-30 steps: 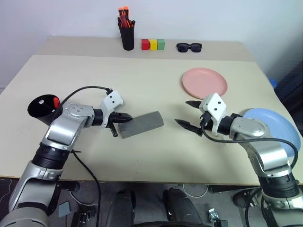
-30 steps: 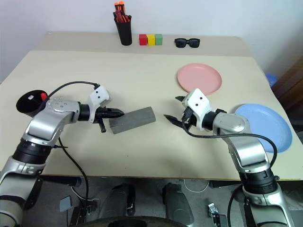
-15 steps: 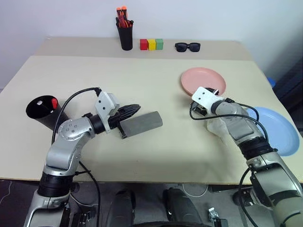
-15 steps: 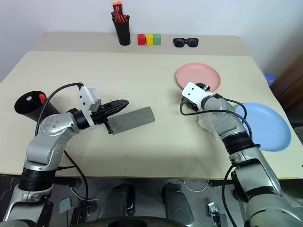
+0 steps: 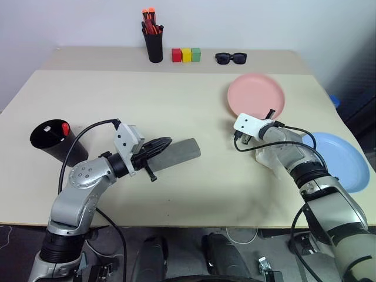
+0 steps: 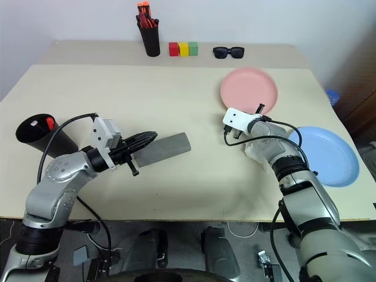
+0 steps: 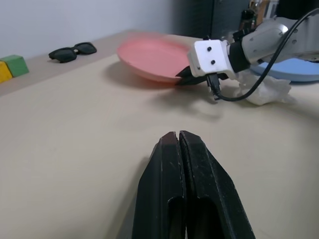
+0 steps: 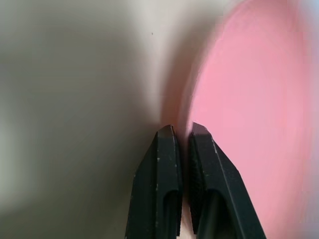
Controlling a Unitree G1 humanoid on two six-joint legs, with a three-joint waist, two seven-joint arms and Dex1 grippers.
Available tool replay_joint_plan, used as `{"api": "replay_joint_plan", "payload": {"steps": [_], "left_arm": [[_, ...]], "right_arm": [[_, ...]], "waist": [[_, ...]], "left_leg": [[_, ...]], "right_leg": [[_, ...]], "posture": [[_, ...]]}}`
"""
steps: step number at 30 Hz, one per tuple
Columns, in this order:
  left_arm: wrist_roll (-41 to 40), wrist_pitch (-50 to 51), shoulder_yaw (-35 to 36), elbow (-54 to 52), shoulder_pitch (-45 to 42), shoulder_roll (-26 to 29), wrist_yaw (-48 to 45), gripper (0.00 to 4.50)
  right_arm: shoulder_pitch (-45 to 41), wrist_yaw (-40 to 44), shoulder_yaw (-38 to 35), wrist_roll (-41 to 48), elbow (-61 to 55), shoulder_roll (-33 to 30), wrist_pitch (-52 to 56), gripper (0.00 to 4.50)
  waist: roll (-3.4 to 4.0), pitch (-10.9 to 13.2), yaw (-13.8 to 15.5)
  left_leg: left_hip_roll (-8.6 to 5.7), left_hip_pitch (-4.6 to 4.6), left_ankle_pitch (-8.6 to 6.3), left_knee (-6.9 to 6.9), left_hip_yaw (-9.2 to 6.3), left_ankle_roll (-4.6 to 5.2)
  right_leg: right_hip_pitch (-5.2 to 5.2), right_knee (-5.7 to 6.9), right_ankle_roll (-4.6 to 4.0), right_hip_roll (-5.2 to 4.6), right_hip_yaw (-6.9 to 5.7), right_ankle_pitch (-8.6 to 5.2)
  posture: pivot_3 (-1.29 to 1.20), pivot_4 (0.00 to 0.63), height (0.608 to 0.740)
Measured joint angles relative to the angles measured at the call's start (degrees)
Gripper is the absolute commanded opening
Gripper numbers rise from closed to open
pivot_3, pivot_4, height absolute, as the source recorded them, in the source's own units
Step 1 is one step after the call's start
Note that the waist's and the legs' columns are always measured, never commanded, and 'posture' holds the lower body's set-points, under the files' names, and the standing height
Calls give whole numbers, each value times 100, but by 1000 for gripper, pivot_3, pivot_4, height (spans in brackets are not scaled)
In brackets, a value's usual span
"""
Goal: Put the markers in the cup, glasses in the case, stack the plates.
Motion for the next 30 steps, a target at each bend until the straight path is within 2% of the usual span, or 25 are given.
{"api": "replay_joint_plan", "payload": {"steps": [3,8,11,14,17,20,23,29,30], "left_arm": [[-26,-1,-64,4,-33,4,-19,0],[-45,-12,-224,146,-208,20,-237,0],[-48,-49,-369,374,-404,-1,-443,0],[-35,-239,-527,815,-682,-61,-688,0],[3,-400,-610,1235,-907,-162,-877,0],[66,-572,-755,1454,-1080,-249,-1028,0],[85,-666,-793,1614,-1105,-312,-1121,0],[94,-738,-800,1654,-1107,-346,-1180,0],[100,-740,-800,1654,-1106,-343,-1185,0]], "right_arm": [[207,52,-174,24,-543,-243,22,53],[1338,893,-1153,673,-2668,-1194,520,53],[2413,1571,-1951,1227,-4015,-1788,1032,53],[4015,2312,-3096,1642,-5231,-2407,1535,53],[5151,2639,-3975,1716,-5883,-2513,1933,53],[5811,2671,-4242,1533,-6078,-2515,2071,53],[6211,2741,-4374,1440,-6127,-2515,2175,1054],[6247,2925,-4512,1653,-6405,-2512,2307,4027],[6182,2946,-4568,1726,-6438,-2510,2324,4027]], "waist": [[3,2,-17],[9,4,45],[14,1,111],[23,-1,171],[20,-1,107],[21,-1,42],[27,-5,2],[27,-5,-27],[27,-5,-22]], "left_leg": [[0,-1,0,-1,-1,0],[-1,0,0,-2,-3,1],[-1,5,-1,-1,-4,1],[-4,6,-1,0,-8,2],[-4,14,-2,4,-6,3],[-4,32,-2,3,-4,3],[-4,34,-1,2,-7,3],[-4,34,-1,2,-9,3],[-5,34,-2,2,-9,2]], "right_leg": [[0,0,0,0,0,0],[3,-3,1,0,-1,0],[9,-3,1,2,-1,-1],[21,-11,2,0,-4,-3],[25,-12,2,3,2,-2],[34,-10,1,6,8,-3],[38,-10,1,6,7,-3],[40,-10,2,6,7,-3],[41,-10,2,6,7,-3]], "posture": [[0,150,725],[0,150,725],[0,150,725],[0,150,725],[0,150,725],[0,150,725],[0,150,725],[0,150,725],[0,150,725]]}}
